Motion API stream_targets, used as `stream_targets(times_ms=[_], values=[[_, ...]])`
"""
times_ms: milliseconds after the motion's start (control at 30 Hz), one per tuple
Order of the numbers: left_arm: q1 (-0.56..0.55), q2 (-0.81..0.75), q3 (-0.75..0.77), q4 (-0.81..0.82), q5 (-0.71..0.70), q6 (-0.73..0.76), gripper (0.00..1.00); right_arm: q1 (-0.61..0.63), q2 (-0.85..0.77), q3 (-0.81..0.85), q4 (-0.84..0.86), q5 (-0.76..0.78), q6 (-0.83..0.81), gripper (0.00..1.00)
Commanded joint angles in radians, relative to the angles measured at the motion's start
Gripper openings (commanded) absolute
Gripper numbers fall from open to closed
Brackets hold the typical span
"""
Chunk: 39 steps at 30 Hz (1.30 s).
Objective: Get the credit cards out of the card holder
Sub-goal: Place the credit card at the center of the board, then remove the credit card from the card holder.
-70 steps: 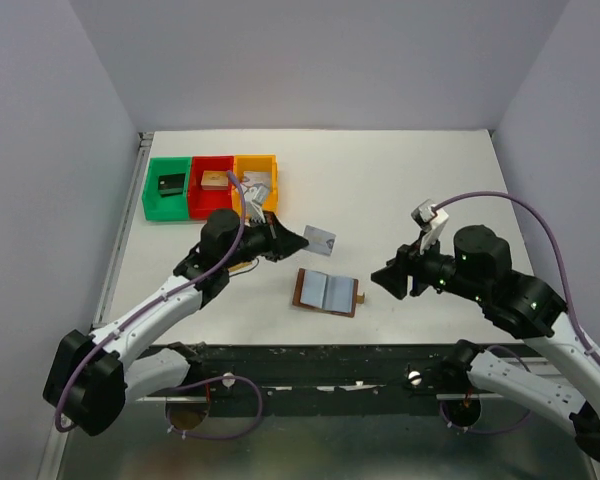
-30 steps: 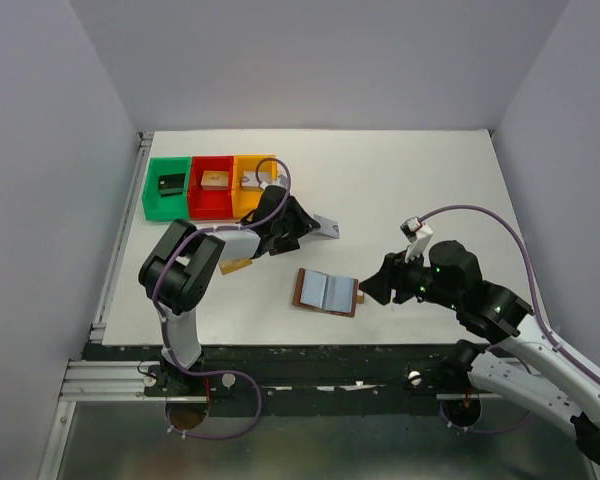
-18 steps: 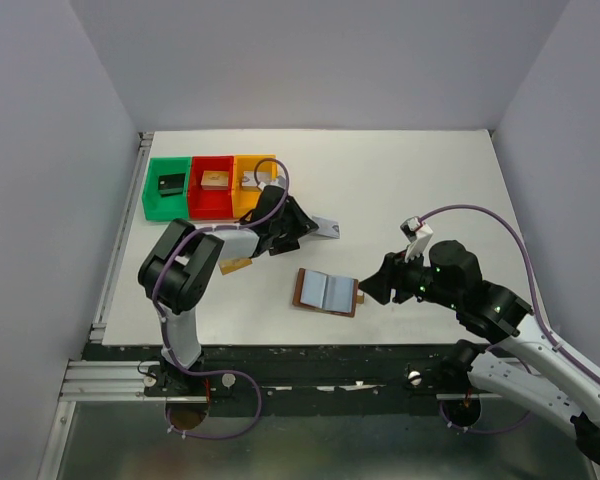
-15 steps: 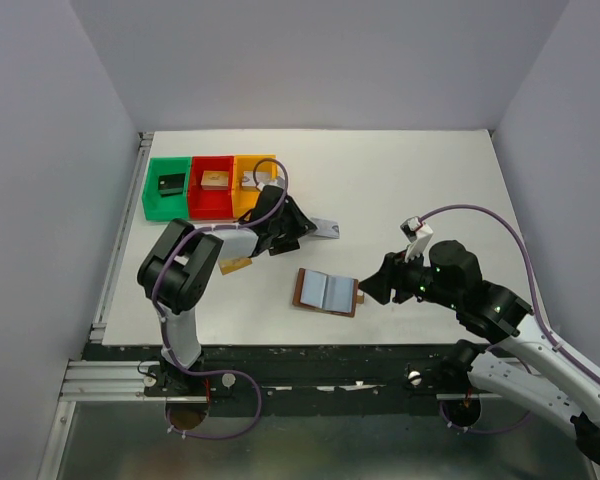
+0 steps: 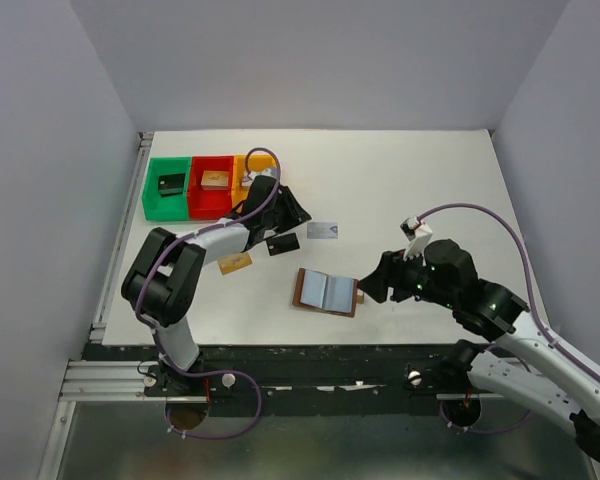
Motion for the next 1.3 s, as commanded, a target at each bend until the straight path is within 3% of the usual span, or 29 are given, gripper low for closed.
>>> stream_targets(times_ms=[0, 100, 200, 267, 333, 433, 600, 867, 1267], values=[[0.004, -0.129, 0.020, -0.103, -0.090, 0.058, 0.50, 0.000, 0.035, -0.024, -0.042, 0.133, 0.085, 0.69], [-0.008, -0.214, 0.009, -0.181, -0.155, 0.090, 0.56, 0.000, 0.059, -0.036, -0.019, 0.112, 0.064, 0.71], [-0.051, -0.298, 0.012, -0.331, -0.310, 0.153, 0.61, 0.000, 0.116, -0.023, -0.038, 0.107, 0.018, 0.71], [-0.072, -0.346, 0.029, -0.470, -0.405, 0.103, 0.81, 0.000, 0.153, -0.019, -0.047, 0.100, 0.005, 0.70], [-0.074, -0.381, 0.015, -0.555, -0.409, 0.037, 0.99, -0.001, 0.191, -0.030, -0.039, 0.090, 0.004, 0.70], [-0.069, -0.435, -0.049, -0.588, -0.354, -0.026, 0.99, -0.001, 0.259, -0.050, -0.012, 0.084, -0.001, 0.68], [-0.094, -0.651, -0.325, -0.292, -0.167, -0.011, 0.94, -0.001, 0.365, -0.056, -0.015, 0.136, 0.043, 0.65], [-0.210, -0.858, -0.457, -0.270, -0.251, 0.032, 0.88, -0.001, 0.523, -0.035, 0.031, 0.178, 0.048, 0.63], [-0.280, -0.920, -0.499, -0.265, -0.272, 0.079, 0.82, -0.003, 0.688, 0.027, 0.051, 0.222, 0.048, 0.52]])
